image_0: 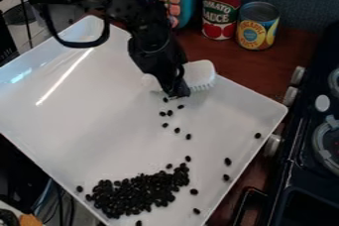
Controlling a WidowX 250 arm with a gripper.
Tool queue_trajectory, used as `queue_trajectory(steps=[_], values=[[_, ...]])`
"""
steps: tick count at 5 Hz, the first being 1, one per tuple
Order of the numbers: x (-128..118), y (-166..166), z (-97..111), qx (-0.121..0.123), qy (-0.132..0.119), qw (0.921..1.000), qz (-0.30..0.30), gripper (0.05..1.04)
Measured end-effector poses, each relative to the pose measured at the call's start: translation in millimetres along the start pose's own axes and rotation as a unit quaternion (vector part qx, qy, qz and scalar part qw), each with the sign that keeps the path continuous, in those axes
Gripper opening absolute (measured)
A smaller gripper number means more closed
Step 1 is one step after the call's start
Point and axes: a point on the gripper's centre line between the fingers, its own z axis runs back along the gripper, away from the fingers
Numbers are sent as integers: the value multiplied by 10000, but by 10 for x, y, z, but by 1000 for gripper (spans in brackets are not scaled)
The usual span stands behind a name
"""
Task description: Sweep into pile
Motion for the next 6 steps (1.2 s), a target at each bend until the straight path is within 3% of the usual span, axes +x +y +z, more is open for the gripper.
queue_trajectory(steps=[2, 4, 6], values=[[-38, -91, 42, -114, 19, 9999, 120, 755], [-326, -187, 11, -165, 28, 9998, 96, 755], [-442, -306, 0, -337, 192, 9992, 96, 755]])
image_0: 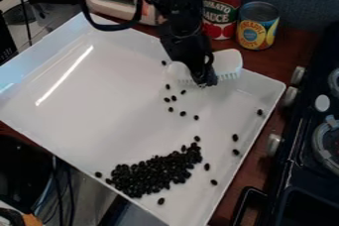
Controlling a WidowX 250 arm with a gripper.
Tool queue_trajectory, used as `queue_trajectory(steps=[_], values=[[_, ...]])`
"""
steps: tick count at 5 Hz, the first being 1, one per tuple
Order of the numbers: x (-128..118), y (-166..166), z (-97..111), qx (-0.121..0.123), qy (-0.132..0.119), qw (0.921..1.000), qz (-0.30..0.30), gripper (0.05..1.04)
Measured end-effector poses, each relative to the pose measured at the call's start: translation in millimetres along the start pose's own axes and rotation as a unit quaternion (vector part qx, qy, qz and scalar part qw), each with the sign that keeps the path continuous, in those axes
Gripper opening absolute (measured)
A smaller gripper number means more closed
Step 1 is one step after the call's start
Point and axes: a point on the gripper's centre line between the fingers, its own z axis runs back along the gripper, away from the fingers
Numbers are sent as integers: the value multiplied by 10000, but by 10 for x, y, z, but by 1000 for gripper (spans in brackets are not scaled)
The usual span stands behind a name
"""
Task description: Sweep into pile
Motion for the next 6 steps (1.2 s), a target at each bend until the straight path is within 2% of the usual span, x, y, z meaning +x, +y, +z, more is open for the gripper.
queue_trajectory(steps=[1, 2, 3, 5, 6], values=[[118, -168, 38, -241, -9, 9997, -79, 755], [235, -292, 83, -349, 52, 9992, -198, 755], [393, -491, 330, -539, 342, 9979, -68, 755], [657, -531, 405, -504, 377, 9972, -410, 755], [722, -460, 333, -307, 84, 9979, -562, 755]])
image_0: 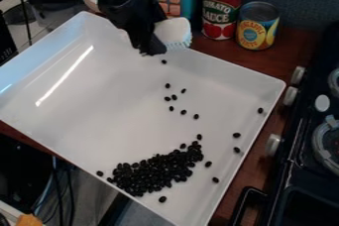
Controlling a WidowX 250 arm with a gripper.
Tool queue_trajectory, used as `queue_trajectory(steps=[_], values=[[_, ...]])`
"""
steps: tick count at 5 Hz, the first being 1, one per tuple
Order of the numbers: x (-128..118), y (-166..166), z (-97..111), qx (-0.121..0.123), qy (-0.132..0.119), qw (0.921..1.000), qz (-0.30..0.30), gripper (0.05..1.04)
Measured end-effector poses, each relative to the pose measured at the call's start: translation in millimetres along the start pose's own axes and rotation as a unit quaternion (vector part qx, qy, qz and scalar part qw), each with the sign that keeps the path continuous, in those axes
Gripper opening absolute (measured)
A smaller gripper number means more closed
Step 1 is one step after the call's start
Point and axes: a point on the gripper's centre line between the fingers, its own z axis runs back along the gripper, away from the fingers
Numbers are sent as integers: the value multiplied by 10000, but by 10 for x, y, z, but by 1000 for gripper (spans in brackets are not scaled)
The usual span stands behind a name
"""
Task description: Sweep into pile
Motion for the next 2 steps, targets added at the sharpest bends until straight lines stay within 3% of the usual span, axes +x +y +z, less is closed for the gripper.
queue_trajectory(steps=[1, 2], values=[[-104, 178, -144, 496, -659, 9958, -392, 755], [-135, 277, -275, 670, -907, 9928, -400, 755]])
